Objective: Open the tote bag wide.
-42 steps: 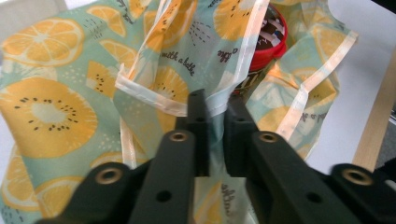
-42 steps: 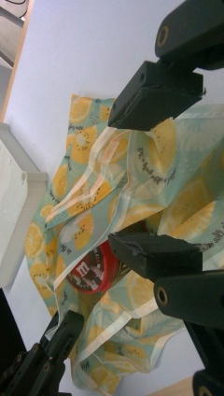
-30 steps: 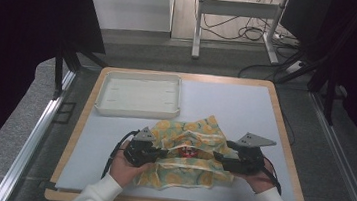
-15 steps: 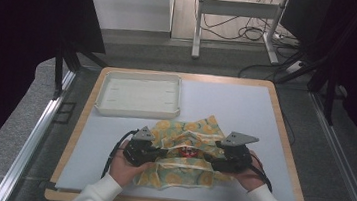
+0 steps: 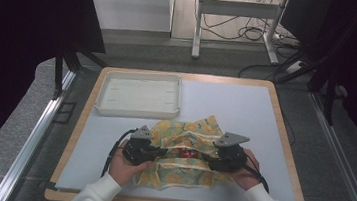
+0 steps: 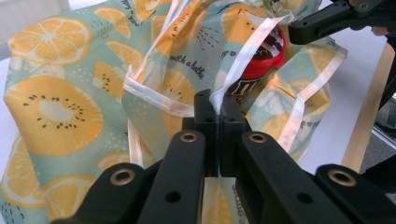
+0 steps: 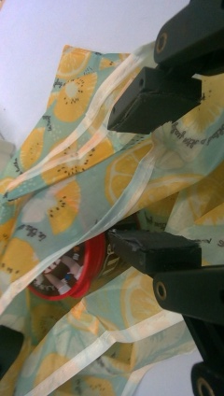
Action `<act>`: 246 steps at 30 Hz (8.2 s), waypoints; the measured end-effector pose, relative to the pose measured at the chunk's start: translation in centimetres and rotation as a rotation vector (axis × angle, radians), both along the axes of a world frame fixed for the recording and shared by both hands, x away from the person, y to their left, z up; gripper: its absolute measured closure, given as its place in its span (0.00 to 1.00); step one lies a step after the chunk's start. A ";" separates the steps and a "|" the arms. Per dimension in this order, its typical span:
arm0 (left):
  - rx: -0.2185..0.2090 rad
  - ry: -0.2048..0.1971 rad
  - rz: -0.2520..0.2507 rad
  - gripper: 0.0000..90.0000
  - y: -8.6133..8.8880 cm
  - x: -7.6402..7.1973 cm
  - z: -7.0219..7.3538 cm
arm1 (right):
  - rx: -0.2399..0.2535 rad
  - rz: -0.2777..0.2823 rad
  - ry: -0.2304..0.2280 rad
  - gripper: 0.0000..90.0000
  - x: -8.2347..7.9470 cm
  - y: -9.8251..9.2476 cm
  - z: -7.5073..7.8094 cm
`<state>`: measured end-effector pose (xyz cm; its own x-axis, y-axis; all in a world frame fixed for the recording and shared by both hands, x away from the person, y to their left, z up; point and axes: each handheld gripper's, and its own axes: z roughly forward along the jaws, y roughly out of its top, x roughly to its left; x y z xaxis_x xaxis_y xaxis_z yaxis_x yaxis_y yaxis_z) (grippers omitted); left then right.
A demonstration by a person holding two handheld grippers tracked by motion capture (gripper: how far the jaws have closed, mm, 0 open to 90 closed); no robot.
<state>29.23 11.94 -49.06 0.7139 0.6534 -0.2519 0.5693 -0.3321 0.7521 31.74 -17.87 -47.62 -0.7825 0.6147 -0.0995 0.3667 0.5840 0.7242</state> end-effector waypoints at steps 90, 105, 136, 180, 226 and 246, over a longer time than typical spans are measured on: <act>0.132 0.071 0.087 1.00 -0.5 4.5 -4.0 | 0.000 -0.047 0.096 0.99 5.1 0.6 -4.4; 0.110 0.080 0.079 0.94 -0.2 4.3 -4.4 | 0.002 -0.049 0.101 0.93 4.8 0.5 -4.8; -0.104 -0.084 0.119 0.57 2.9 2.0 1.4 | 0.192 -0.102 -0.027 0.42 1.6 -2.1 2.5; 0.073 0.049 0.029 1.00 -1.0 4.5 -2.2 | 0.040 0.178 0.203 0.99 -1.6 2.8 -2.4; 0.058 0.086 0.039 0.98 -1.0 4.9 -2.6 | 0.041 0.190 0.159 0.99 -4.2 2.5 -2.4; -0.045 -0.013 0.074 0.97 2.3 2.2 1.6 | 0.220 0.112 0.051 0.99 -2.9 0.5 1.9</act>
<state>31.41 14.20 -47.48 0.6675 0.6925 -0.2736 0.5812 -0.2549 0.7728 28.87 -17.39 -45.76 -0.8476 0.5262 0.0683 0.3476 0.4534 0.8207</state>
